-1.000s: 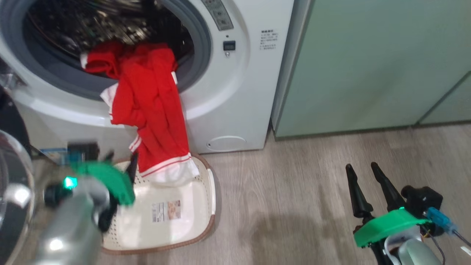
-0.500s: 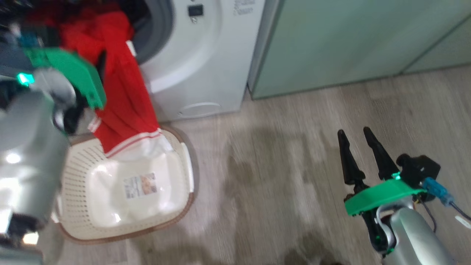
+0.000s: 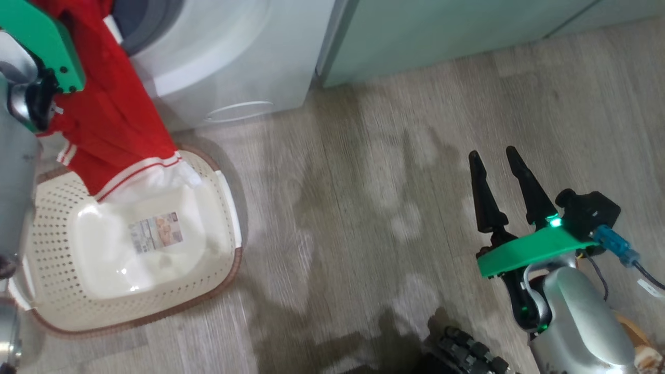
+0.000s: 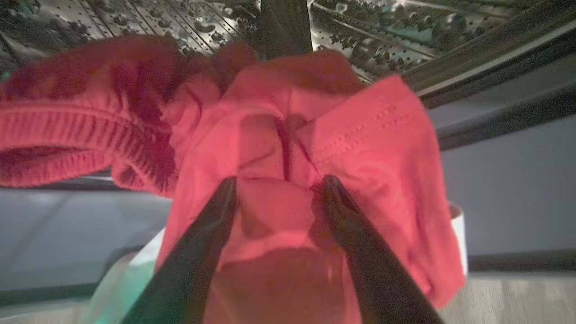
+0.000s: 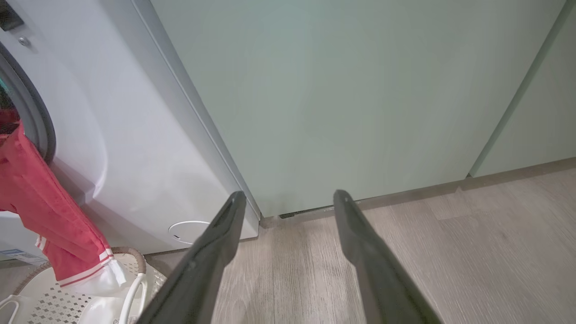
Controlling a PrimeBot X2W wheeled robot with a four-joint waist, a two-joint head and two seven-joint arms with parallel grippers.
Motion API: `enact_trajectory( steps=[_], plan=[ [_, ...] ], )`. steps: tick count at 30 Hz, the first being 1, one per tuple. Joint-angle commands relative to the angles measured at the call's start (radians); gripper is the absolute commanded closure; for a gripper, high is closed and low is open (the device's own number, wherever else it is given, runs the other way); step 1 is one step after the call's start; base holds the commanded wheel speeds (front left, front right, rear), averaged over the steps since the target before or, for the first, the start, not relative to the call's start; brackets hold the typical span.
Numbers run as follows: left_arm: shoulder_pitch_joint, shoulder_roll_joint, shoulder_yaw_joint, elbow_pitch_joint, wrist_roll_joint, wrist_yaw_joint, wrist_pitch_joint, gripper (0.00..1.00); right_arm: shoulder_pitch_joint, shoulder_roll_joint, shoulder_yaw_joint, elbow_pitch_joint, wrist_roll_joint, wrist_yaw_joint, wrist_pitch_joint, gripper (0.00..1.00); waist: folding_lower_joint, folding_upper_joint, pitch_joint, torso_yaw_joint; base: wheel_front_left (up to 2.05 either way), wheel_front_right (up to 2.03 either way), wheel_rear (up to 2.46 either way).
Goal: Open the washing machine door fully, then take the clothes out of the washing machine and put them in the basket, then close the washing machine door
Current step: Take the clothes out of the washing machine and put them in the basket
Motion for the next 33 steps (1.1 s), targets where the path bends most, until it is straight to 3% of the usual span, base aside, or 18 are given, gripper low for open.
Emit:
enact_trajectory(
  steps=[1, 4, 6, 7, 8, 24, 33],
  plan=[
    [-0.044, 0.055, 0.013, -0.011, 0.006, 0.001, -0.001, 0.00, -0.005, 0.001, 0.019, -0.030, 0.003, -0.001, -0.006, 0.00, 0.0000, 0.0000, 0.015, -0.009, 0.00, 0.00, 0.00],
    [-0.055, 0.052, 0.005, 0.026, 0.007, -0.011, -0.005, 0.03, -0.011, 0.003, 0.016, -0.031, 0.003, -0.001, -0.006, 0.00, 0.0000, 0.0000, 0.026, -0.007, 0.00, 0.00, 0.00],
    [-0.058, 0.050, -0.004, 0.053, 0.010, -0.020, -0.008, 0.56, -0.014, 0.002, 0.017, -0.029, 0.002, -0.001, -0.006, 0.00, 0.0000, 0.0000, 0.029, -0.005, 0.00, 0.00, 0.00],
    [-0.058, 0.049, -0.005, 0.064, 0.011, -0.023, -0.015, 0.89, -0.015, 0.002, 0.018, -0.029, 0.002, -0.001, -0.006, 0.00, 0.0000, 0.0000, 0.029, -0.005, 0.00, 0.00, 0.00],
    [-0.058, 0.048, -0.007, 0.077, 0.010, -0.027, -0.022, 1.00, -0.016, 0.002, 0.019, -0.028, 0.001, -0.001, -0.006, 0.00, 0.0000, 0.0000, 0.029, -0.004, 0.00, 0.00, 0.00],
    [0.035, -0.065, -0.079, 0.125, 0.023, -0.135, -0.312, 1.00, 0.031, -0.030, 0.002, -0.014, -0.003, -0.001, -0.006, 0.00, 0.0000, 0.0000, -0.116, 0.089, 0.00, 0.00, 0.00],
    [0.178, -0.128, -0.161, 0.101, 0.041, -0.154, -0.402, 1.00, 0.061, -0.040, 0.003, -0.011, -0.002, -0.001, -0.006, 0.00, 0.0000, 0.0000, -0.191, 0.168, 0.00, 0.00, 0.00]
  ],
)
